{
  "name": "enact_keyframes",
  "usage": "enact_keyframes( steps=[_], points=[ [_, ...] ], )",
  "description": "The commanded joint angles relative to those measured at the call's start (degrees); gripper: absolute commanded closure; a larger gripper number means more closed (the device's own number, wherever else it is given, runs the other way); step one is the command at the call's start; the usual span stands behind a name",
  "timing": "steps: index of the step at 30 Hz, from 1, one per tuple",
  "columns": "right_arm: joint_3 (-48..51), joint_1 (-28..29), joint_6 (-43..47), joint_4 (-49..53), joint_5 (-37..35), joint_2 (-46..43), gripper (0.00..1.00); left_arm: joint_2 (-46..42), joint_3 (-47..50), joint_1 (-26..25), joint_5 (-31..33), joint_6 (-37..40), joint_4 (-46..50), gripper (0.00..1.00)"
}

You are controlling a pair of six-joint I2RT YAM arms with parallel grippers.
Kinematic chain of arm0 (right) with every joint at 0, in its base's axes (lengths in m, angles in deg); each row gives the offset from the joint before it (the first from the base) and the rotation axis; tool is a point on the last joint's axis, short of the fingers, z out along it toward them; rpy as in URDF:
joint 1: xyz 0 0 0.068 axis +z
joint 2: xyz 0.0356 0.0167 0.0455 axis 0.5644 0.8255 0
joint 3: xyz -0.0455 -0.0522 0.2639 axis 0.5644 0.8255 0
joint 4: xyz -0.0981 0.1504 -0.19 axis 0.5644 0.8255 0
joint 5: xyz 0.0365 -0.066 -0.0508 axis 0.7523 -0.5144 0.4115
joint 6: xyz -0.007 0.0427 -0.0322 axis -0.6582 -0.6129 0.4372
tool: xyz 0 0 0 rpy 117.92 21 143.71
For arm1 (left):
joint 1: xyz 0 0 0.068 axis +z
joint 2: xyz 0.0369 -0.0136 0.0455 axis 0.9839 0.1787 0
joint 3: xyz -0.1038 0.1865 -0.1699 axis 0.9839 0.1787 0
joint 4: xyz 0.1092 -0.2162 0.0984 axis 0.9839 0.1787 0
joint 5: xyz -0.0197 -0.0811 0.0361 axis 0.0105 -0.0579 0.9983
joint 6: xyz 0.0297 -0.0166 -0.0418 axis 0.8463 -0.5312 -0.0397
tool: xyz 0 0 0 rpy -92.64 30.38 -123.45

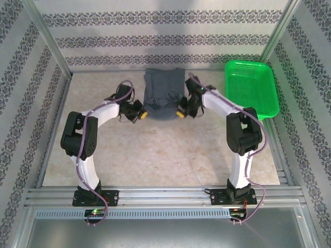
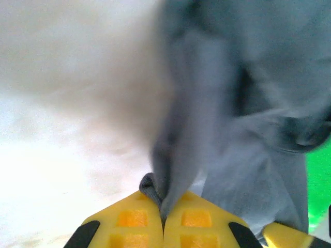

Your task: Fold and stack the t-shirts

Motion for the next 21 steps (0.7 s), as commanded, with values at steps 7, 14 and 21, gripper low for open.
enact_keyframes(
  steps=[7, 14, 21],
  points=[
    [-30.25, -2.87, 7.38, 16.46, 1.67, 6.94, 1.0, -8.67, -3.59, 2.38, -0.94, -6.99, -7.71, 1.0],
    [4.96, -0.8, 2.73, 3.58, 4.26, -6.76, 1.0, -19.93, 20.46, -1.7, -1.7, -7.86, -9.59, 1.0],
    [31.65, 2.61, 0.19, -4.7, 5.65, -15.75, 1.0, -27.77, 38.98, -9.9, -0.56, -8.21, -6.62, 1.0]
  ],
)
